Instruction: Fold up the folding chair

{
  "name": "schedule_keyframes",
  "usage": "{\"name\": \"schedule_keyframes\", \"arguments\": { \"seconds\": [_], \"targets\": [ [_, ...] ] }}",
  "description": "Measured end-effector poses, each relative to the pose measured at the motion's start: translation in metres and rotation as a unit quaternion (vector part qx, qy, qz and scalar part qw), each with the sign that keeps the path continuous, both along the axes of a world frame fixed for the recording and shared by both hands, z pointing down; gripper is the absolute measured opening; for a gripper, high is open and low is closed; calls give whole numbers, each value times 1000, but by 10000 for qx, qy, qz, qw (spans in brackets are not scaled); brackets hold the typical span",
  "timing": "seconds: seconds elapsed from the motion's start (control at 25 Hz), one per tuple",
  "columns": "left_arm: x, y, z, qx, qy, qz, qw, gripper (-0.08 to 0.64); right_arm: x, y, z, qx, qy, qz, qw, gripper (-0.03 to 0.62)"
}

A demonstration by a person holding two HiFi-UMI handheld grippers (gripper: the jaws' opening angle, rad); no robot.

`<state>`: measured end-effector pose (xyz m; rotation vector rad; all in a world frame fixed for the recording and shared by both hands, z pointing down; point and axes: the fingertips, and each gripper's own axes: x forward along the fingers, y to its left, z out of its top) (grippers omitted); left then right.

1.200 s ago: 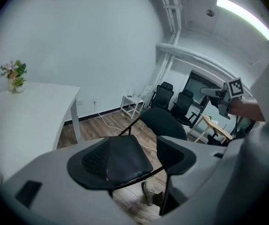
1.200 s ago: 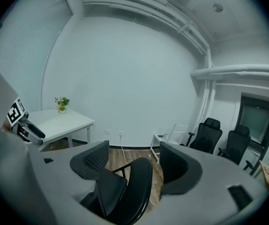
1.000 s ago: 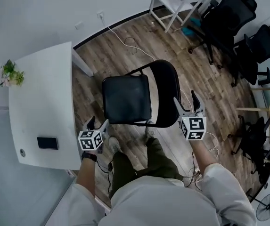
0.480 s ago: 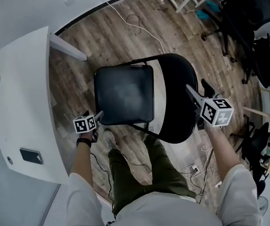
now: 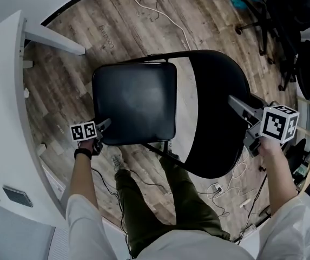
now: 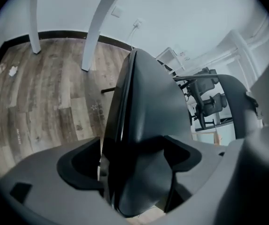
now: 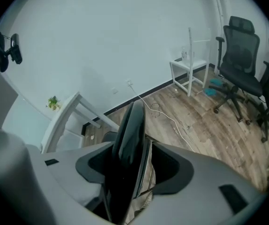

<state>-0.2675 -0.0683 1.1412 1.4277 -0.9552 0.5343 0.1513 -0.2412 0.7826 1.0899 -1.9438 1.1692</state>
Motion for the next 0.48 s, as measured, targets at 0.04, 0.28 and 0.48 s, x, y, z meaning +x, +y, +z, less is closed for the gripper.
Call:
{"name": "schedule_keyframes", "arguments": {
  "seconds": [0.04, 0.28, 0.48],
  "targets": [
    [3, 0, 5, 6, 193, -28, 9998, 413, -3, 1, -1, -17, -7, -79, 10000, 231],
    [12, -1, 19, 57, 1078, -275, 9938, 424, -16, 0, -1, -118, -732, -11, 9972, 84],
    [12, 3, 22, 64, 1499, -350, 9881, 434, -14, 2, 1, -215, -862, 157, 9959, 69]
  ]
}}
